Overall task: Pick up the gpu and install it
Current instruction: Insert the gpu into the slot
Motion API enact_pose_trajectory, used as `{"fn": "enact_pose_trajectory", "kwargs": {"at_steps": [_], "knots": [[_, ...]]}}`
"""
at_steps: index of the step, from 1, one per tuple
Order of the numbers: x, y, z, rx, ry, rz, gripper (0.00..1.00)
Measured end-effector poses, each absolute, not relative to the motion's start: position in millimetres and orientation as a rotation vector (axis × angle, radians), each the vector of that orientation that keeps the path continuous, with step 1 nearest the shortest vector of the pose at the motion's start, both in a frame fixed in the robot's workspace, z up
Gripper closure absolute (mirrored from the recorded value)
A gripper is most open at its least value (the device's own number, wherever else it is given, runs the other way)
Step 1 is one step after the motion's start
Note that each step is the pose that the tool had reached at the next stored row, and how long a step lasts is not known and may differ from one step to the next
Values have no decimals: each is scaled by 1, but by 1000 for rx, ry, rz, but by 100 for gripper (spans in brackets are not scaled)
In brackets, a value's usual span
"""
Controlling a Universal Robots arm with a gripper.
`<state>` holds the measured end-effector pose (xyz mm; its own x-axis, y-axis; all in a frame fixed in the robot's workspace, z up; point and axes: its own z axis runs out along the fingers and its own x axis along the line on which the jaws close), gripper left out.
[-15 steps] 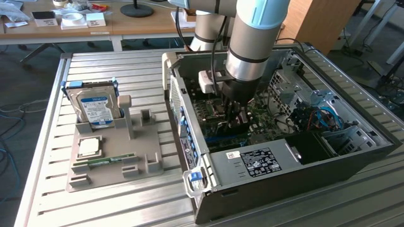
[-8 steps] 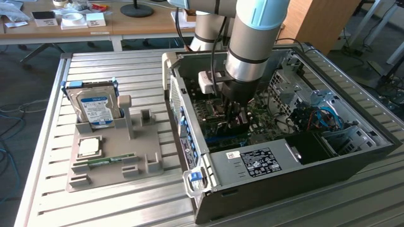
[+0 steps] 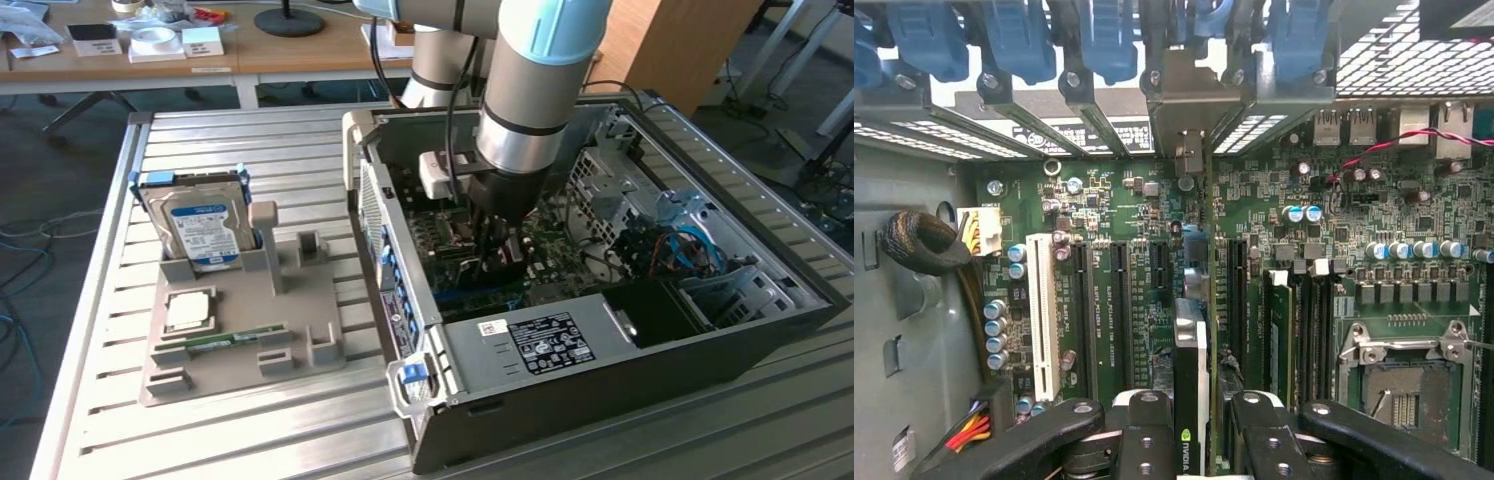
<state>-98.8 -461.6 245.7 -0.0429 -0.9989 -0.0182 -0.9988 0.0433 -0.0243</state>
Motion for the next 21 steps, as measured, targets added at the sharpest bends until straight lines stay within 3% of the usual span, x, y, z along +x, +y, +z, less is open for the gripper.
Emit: {"fn": "enact_pose_trajectory", "kwargs": {"at_steps": [21], "knots": [[-99,-462,244,-2152,2247,-7,73]]}}
